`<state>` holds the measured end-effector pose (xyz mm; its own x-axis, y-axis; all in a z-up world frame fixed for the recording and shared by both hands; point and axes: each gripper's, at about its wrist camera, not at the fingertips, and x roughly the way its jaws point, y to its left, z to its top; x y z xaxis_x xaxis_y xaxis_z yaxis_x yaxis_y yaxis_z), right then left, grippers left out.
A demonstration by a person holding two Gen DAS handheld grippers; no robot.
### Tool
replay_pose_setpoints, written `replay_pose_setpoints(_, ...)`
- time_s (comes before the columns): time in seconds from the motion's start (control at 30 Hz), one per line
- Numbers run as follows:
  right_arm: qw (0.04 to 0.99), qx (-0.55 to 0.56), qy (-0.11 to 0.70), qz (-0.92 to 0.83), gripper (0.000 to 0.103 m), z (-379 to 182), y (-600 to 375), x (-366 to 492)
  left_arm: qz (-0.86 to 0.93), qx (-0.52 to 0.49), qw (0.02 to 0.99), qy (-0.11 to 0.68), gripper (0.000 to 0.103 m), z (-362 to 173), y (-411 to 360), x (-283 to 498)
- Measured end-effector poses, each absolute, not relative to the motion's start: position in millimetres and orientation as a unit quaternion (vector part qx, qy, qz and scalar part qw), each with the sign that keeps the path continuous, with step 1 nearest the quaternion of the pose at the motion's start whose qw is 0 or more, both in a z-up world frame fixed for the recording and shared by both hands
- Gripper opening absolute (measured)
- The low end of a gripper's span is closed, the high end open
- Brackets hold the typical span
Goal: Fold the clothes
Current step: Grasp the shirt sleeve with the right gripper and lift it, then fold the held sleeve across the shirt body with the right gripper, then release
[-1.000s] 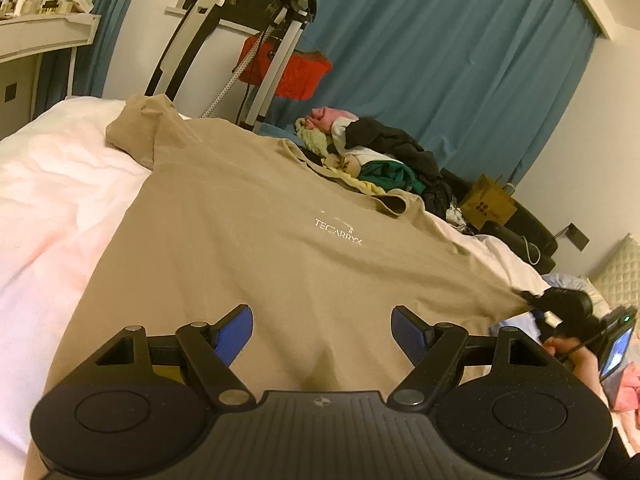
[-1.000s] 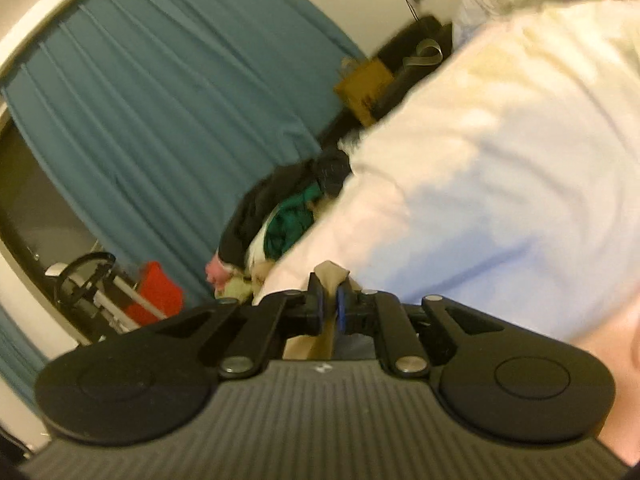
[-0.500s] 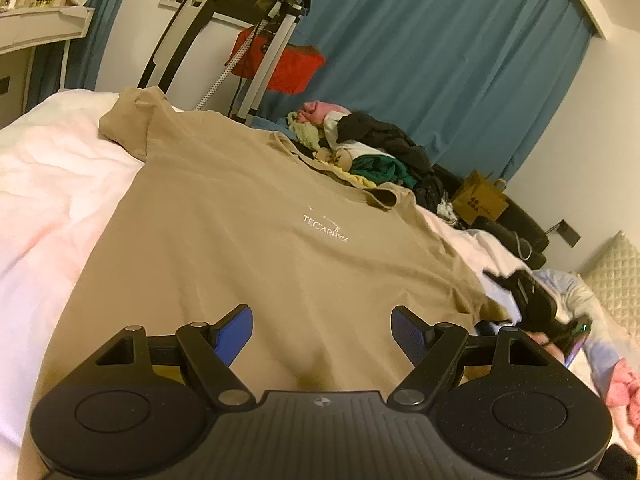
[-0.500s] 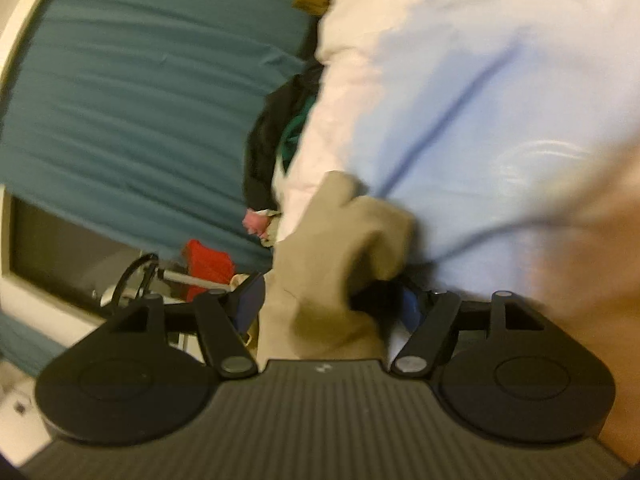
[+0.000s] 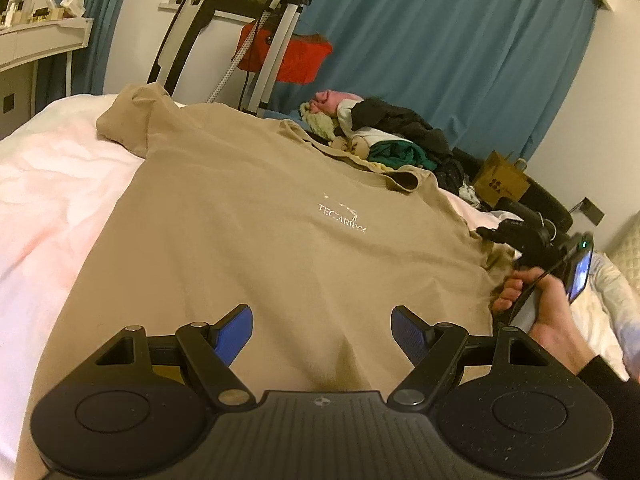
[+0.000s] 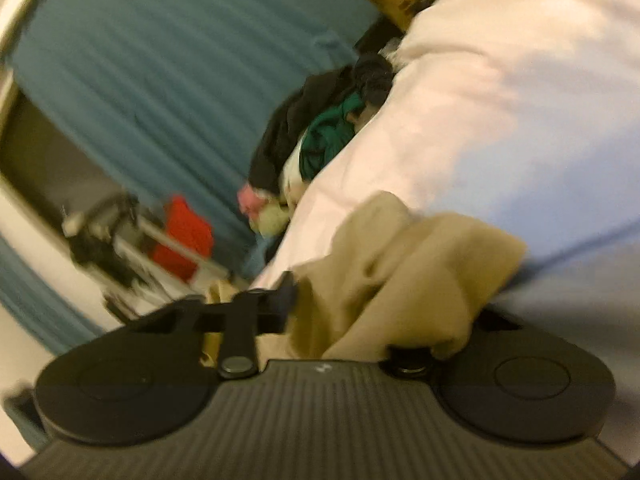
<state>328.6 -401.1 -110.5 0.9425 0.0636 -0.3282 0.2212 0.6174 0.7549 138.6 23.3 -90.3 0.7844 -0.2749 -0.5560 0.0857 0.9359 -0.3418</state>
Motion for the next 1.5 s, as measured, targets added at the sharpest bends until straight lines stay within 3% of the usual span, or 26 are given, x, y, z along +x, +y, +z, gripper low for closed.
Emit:
replay_pose_setpoints(0.13, 0.926, 0.348, 0.142, -0.032, 0.012, -80.5, -391.3, 323.4, -0.093, -0.146, 0.936, 0.307, 0.078, -87.0, 22.3, 140.6)
replay_pose_setpoints(0.33, 0.926, 0.343, 0.124, -0.096, 0.011, -68.7, -416.7, 319.3, -0.082, -0.144, 0.938, 0.305, 0.078, -80.2, 25.4, 141.7)
replay_pose_setpoints(0.6, 0.958, 0.219, 0.132, -0.134, 0.011, -19.8, -373.4, 314.4, -0.037, -0.073, 0.946, 0.314, 0.083, -63.3, 39.2, 144.9)
replay_pose_setpoints(0.7, 0.967, 0.174, 0.125, -0.135, 0.011, 7.9, -340.2, 313.4, -0.028, -0.049, 0.949, 0.310, 0.083, -56.4, 46.5, 141.8)
replay_pose_setpoints(1.03, 0.983, -0.033, 0.159, -0.082, 0.011, 17.9, -157.5, 350.1, -0.020, -0.081, 0.946, 0.313, 0.085, -54.8, 83.1, 132.6)
replay_pose_setpoints(1.17, 0.975, -0.102, 0.194, -0.044, 0.011, -17.3, -90.9, 377.3, -0.013, -0.096, 0.938, 0.332, 0.085, -64.1, 92.6, 142.3)
replay_pose_setpoints(1.3, 0.966, -0.115, 0.231, -0.029, 0.011, -49.6, -62.8, 401.2, -0.008, -0.098, 0.936, 0.338, 0.085, -73.1, 95.8, 146.6)
replay_pose_setpoints(1.43, 0.963, -0.054, 0.262, -0.011, 0.014, -60.8, -73.4, 411.9, -0.012, -0.111, 0.931, 0.348, 0.085, -80.8, 96.3, 152.3)
replay_pose_setpoints(1.5, 0.955, 0.000, 0.296, 0.003, 0.024, -62.5, -85.3, 416.1, -0.015, -0.110, 0.930, 0.350, 0.085, -83.0, 95.7, 154.5)
